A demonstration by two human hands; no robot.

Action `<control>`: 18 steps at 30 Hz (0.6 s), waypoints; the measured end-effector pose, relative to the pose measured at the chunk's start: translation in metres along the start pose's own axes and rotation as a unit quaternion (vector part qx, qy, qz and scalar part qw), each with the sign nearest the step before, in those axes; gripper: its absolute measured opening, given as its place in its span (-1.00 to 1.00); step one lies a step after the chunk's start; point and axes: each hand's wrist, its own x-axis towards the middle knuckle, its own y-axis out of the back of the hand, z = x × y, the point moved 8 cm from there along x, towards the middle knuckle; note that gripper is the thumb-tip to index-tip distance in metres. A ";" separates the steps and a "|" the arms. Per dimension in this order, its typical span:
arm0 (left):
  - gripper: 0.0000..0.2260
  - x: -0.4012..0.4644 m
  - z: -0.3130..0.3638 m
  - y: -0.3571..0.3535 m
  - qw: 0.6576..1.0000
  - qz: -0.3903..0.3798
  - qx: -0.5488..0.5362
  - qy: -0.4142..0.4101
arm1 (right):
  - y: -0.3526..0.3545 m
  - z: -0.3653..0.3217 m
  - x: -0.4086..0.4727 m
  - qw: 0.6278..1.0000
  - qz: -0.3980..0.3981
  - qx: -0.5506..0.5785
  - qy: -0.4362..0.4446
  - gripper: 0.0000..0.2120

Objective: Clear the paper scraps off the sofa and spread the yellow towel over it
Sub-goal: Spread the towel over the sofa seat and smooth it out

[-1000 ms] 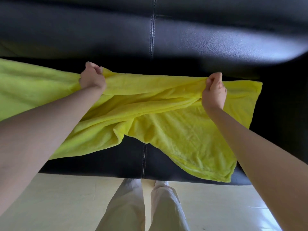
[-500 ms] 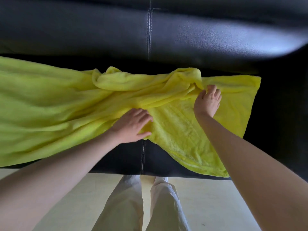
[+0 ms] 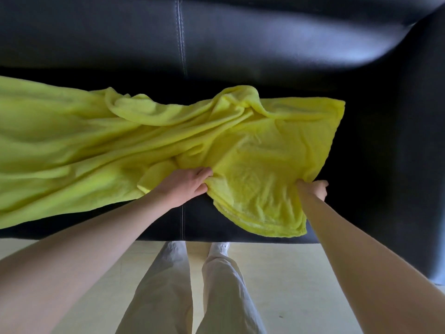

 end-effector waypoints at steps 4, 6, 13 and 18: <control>-0.74 -0.012 0.031 -0.022 0.996 -0.070 -0.027 -0.049 | 0.031 -0.023 0.007 0.992 0.019 -0.027 0.120 -0.66; -0.69 -0.016 0.039 -0.027 0.995 -0.080 0.004 -0.055 | 0.062 -0.040 0.005 0.983 0.087 -0.015 0.163 -0.62; -0.74 -0.010 0.015 0.028 0.972 0.146 -0.054 0.178 | 0.142 -0.088 0.006 0.959 0.196 -0.088 0.184 -0.67; -0.70 -0.024 -0.002 -0.005 0.958 0.062 0.013 0.280 | 0.126 -0.092 0.008 0.939 0.174 -0.142 0.259 -0.61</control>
